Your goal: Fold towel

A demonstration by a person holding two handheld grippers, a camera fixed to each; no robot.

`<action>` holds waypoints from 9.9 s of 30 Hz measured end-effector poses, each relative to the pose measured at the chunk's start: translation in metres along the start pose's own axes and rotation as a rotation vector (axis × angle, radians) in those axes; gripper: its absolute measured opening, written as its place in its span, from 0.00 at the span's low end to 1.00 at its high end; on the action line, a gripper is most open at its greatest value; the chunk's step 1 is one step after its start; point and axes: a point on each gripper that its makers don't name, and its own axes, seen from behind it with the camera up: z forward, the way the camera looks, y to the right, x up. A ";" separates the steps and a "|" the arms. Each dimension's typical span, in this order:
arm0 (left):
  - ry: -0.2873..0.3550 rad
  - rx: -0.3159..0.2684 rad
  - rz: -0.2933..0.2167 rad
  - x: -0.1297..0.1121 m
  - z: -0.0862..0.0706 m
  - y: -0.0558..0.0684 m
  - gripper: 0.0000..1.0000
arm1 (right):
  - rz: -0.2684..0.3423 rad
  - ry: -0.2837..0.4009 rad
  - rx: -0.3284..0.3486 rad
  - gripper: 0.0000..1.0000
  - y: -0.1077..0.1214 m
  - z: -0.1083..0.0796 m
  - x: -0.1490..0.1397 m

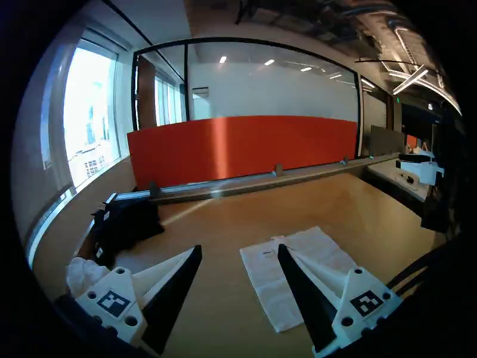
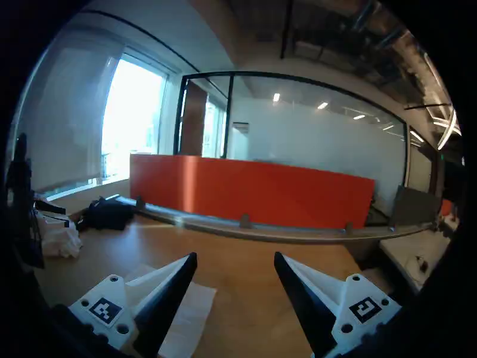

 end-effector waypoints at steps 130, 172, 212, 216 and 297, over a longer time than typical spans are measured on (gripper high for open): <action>-0.532 -0.264 0.140 -0.247 0.054 0.098 0.13 | 0.004 -0.682 0.446 0.10 -0.108 -0.016 -0.324; -0.512 -0.312 -0.047 -0.134 -0.029 0.116 0.13 | 0.095 -0.513 0.462 0.09 -0.104 -0.084 -0.171; -0.574 -0.264 -0.029 -0.167 0.135 0.089 0.13 | 0.061 -0.625 0.359 0.09 -0.071 0.076 -0.238; -0.576 -0.249 -0.030 -0.172 0.146 0.085 0.17 | 0.071 -0.626 0.340 0.10 -0.069 0.087 -0.243; -0.552 -0.040 -0.201 -0.218 0.004 0.054 0.68 | -0.138 -0.660 0.414 0.12 -0.064 0.015 -0.329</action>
